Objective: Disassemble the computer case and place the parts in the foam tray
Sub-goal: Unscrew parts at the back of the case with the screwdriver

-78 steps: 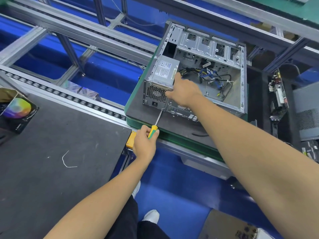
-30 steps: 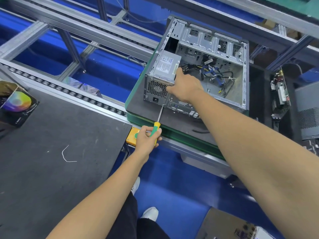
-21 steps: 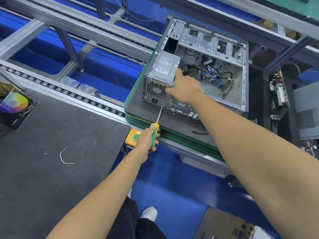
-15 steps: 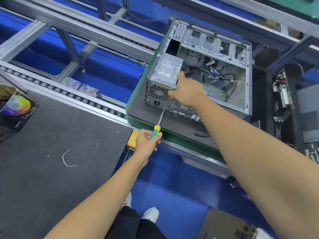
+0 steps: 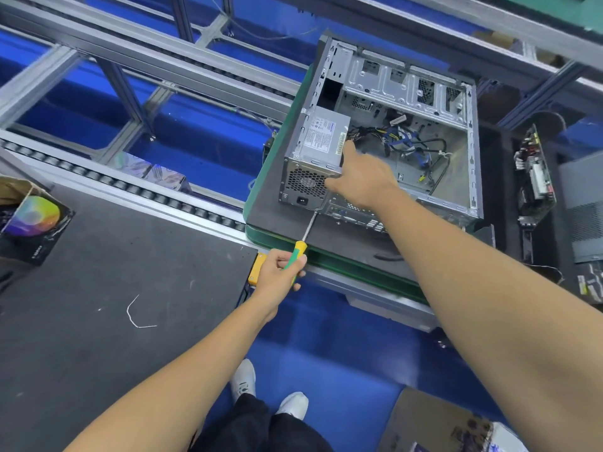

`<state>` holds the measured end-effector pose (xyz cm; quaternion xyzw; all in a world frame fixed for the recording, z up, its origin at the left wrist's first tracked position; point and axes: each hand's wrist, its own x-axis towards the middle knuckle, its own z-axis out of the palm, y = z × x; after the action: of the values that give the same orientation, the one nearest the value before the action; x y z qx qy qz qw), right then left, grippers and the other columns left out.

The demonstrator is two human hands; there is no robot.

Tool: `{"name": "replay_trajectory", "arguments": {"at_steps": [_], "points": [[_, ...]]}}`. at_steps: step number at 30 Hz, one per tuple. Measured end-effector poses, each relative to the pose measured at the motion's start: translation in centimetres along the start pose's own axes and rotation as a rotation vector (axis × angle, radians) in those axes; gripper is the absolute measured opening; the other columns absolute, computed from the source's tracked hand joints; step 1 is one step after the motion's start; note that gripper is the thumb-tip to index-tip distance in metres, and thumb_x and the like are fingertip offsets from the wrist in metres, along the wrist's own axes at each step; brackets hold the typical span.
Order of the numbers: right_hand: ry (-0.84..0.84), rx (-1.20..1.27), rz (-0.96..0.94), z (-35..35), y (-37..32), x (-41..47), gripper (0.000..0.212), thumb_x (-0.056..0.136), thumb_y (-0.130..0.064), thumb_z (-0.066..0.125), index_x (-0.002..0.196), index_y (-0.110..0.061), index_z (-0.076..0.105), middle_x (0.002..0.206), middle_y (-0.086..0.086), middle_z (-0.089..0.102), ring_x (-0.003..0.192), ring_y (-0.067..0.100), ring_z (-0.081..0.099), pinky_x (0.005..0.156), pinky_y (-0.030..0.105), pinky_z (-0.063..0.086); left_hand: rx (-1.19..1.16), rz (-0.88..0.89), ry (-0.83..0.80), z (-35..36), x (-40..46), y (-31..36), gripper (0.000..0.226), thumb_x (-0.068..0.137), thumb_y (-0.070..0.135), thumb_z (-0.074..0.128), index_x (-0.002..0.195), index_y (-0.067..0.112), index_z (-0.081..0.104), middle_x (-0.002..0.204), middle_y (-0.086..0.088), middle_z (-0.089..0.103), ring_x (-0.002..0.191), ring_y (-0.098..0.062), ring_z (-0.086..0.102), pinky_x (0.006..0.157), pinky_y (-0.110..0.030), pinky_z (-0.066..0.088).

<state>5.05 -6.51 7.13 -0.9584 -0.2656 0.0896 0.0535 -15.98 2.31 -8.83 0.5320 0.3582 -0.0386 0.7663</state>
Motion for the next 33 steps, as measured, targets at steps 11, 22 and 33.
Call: {"name": "replay_trajectory", "arguments": {"at_steps": [11,22,33], "points": [[0.027,-0.006,-0.004,0.1,0.0,0.0,0.047,0.084,-0.047,0.061,0.106,-0.020,0.030,0.073,-0.001,0.052,0.062,0.014,0.047,0.048,0.031,0.026,0.074,-0.034,-0.044,0.2,-0.1,0.8,0.038,0.094,0.044,0.072,0.114,0.023,0.046,0.111,-0.005,0.060,0.075,-0.012,0.057,0.051,-0.021,0.045],[0.051,-0.012,0.002,0.3,0.0,-0.1,0.046,0.083,-0.047,0.061,0.104,-0.019,0.032,0.070,-0.001,0.051,0.060,0.015,0.046,0.047,0.029,0.024,0.071,-0.102,-0.114,0.0,0.2,1.4,0.045,0.110,0.049,0.035,0.119,0.018,0.067,0.087,0.003,0.074,0.064,-0.008,0.056,0.050,-0.021,0.046],[0.063,-0.014,-0.008,0.3,0.1,-0.1,0.046,0.082,-0.048,0.060,0.105,-0.019,0.033,0.070,-0.002,0.051,0.060,0.012,0.044,0.048,0.029,0.023,0.277,0.128,-0.083,-0.3,-0.9,0.5,0.022,0.102,0.036,0.061,0.108,0.016,0.053,0.099,-0.009,0.060,0.056,0.000,0.053,0.048,-0.022,0.041]]}}
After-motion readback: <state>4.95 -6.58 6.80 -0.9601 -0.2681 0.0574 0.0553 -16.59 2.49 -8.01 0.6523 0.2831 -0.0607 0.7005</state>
